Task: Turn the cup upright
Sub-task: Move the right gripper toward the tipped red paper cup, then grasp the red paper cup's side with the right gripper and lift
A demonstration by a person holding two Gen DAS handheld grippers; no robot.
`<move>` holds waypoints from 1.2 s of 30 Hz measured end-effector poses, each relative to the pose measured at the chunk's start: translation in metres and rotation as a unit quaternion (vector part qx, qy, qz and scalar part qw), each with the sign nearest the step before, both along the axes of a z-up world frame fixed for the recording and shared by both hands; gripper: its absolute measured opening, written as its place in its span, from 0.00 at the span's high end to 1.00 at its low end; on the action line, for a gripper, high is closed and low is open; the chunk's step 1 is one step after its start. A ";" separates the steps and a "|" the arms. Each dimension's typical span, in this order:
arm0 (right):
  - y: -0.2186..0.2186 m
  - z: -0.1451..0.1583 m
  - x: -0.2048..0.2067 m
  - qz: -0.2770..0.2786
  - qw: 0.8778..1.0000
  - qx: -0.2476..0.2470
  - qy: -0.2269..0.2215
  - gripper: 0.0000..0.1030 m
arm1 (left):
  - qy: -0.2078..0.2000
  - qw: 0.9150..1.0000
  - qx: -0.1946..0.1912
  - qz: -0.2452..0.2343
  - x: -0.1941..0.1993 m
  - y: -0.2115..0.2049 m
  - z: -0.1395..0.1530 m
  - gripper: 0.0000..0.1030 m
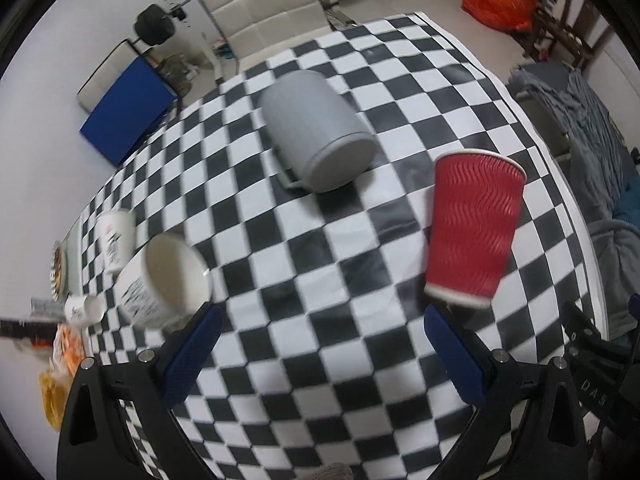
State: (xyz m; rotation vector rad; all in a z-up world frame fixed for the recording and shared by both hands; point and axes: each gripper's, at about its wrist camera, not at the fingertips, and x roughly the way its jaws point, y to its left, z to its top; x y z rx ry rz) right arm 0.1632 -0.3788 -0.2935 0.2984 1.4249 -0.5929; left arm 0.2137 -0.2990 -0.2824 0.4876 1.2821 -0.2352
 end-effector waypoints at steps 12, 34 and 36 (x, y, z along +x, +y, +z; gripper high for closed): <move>-0.045 -0.057 0.009 -0.034 0.999 0.035 0.020 0.00 | 0.145 0.982 -0.122 -0.020 0.034 -0.046 -0.051 0.00; -0.056 -0.074 -0.011 -0.061 0.996 0.051 0.035 0.00 | 0.119 0.979 -0.147 -0.082 0.036 -0.072 -0.063 0.35; -0.050 -0.066 -0.012 -0.056 0.997 0.047 0.032 0.00 | 0.105 0.980 -0.150 -0.075 0.030 -0.058 -0.055 0.35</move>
